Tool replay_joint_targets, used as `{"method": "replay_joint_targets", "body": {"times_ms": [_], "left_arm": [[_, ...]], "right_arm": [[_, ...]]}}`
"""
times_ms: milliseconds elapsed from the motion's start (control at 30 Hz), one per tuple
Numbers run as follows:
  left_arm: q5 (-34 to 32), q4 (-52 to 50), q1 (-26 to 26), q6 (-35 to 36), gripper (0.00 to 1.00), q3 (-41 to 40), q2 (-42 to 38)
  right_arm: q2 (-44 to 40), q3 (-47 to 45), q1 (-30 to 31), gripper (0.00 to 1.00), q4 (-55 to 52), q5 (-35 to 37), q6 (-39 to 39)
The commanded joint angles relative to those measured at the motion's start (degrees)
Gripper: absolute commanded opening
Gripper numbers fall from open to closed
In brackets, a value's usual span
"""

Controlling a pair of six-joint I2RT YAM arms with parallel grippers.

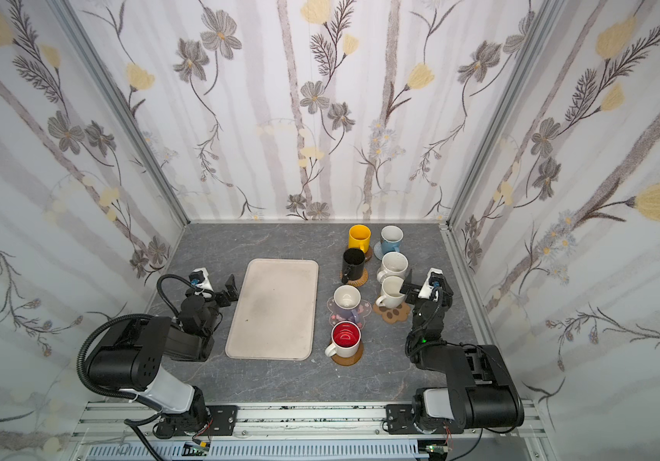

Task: Place cups on coasters
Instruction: Reset both arms

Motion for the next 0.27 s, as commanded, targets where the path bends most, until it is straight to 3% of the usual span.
{"method": "replay_joint_targets", "body": {"times_ms": [0, 233], "left_arm": [[-0.06, 0.55, 0.00, 0.17, 1.00, 0.24, -0.28], [-0.17, 0.49, 0.07, 0.19, 1.00, 0.24, -0.26]], "right_arm": [[-0.21, 0.29, 0.09, 1.00, 1.36, -0.70, 0.18], [-0.12, 0.26, 0.09, 1.00, 1.51, -0.70, 0.20]]}}
